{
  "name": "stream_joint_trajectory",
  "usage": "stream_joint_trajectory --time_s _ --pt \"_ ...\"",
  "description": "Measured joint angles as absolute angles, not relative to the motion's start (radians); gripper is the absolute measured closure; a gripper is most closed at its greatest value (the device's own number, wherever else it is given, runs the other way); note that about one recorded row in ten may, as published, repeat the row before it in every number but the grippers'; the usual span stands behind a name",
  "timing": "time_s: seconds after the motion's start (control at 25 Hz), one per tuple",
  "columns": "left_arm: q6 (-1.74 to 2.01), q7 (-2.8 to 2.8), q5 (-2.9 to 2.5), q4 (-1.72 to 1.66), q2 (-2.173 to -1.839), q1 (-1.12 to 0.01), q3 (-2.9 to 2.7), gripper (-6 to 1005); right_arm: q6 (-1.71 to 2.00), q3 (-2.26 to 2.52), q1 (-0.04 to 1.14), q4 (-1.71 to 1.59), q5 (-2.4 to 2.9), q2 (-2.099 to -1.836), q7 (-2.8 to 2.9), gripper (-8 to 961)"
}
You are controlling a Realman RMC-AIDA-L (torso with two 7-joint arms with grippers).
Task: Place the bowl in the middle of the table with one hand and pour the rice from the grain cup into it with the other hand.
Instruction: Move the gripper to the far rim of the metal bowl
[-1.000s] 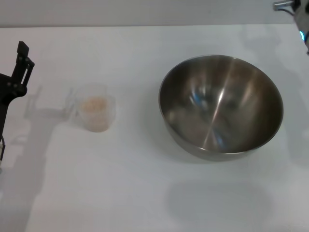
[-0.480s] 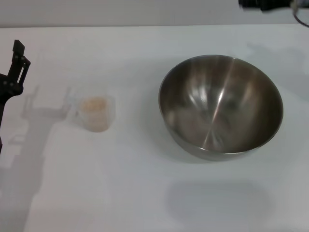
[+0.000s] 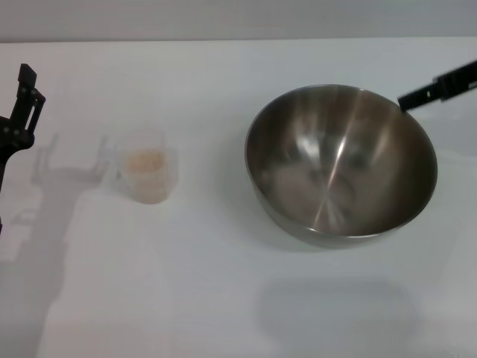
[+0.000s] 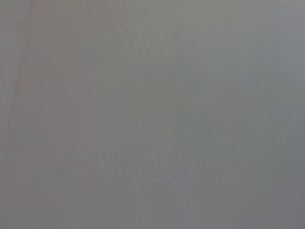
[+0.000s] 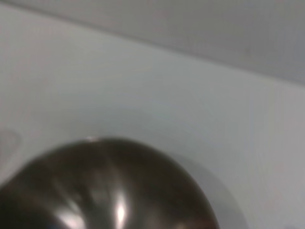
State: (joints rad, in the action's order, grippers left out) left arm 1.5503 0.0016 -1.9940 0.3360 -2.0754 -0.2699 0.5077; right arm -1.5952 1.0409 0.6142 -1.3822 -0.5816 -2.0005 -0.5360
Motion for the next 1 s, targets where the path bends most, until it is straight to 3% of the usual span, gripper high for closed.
stream_joint_trajectory --time_s 0.76,1.0 --pt "1.563 0.002 -1.996 0.338 -2.077 -0.256 0.502 188 -1.51 1.066 0.643 -1.145 -0.524 -2.023 -0.622 287" --pt "1.569 0.002 -1.997 0.337 -2.077 -0.256 0.502 189 -1.5 1.067 0.644 -1.143 -0.506 -2.031 -0.631 453"
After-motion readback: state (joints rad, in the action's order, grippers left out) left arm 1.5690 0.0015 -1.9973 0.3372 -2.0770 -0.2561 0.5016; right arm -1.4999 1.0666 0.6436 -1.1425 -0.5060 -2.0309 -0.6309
